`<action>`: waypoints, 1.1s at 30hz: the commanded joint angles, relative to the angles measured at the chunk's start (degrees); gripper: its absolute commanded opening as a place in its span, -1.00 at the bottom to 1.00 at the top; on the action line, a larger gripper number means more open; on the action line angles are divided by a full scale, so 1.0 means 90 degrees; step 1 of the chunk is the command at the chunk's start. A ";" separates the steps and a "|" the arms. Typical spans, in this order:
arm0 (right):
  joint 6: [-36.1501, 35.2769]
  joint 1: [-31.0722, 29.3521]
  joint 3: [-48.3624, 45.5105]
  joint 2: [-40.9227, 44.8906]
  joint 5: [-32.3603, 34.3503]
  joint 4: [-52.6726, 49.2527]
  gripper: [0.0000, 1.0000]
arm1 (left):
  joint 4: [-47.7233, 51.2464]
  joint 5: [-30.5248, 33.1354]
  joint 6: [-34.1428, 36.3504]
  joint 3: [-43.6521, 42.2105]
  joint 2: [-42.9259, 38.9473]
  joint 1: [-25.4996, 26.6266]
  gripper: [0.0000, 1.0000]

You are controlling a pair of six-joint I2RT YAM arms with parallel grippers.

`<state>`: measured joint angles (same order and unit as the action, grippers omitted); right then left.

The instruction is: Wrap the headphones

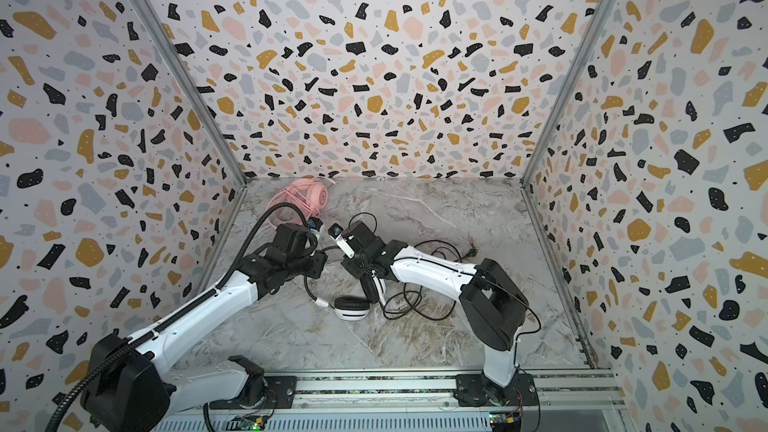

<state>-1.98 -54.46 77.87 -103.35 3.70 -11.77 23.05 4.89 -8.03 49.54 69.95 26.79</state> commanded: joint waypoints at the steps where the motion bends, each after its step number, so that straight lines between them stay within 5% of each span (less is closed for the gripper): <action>1: 0.0095 -0.0094 0.0157 0.0568 -0.0376 0.0195 -0.81 | -0.0100 0.0186 -0.0026 0.0179 0.0147 -0.0053 -0.37; 4: 0.0094 -0.0101 0.0147 0.0550 -0.0372 0.0226 -0.81 | -0.0101 0.0247 -0.0034 0.0181 0.0069 -0.0056 -0.75; 10: 0.0074 -0.0101 0.0180 0.0509 -0.0338 0.0194 -0.70 | -0.0211 0.0416 -0.0112 0.0077 -0.0113 -0.0073 -1.00; 15: 0.0221 -0.0074 0.0064 0.0923 -0.0396 0.0249 -0.26 | -0.0087 0.0402 -0.0182 0.0130 0.0059 -0.0231 -1.00; 21: 0.0490 0.0314 -0.0602 0.2154 -0.1096 0.0704 -0.18 | -0.0241 -0.0237 -0.0270 0.0058 -0.0109 -0.0799 -1.00; 28: 0.0987 0.1805 -0.1848 0.3326 -0.1855 0.0887 -0.14 | -0.0573 -0.1243 -0.0577 0.0231 -0.0373 -0.1282 -1.00; 33: 0.1233 0.3295 -0.3091 0.3861 -0.3252 0.1541 0.23 | -0.0770 -0.1848 -0.1264 0.0888 -0.0450 -0.1538 -1.00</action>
<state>6.81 -28.75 53.01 -70.41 -15.68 -0.71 23.53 -4.32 -13.06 51.72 67.92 14.41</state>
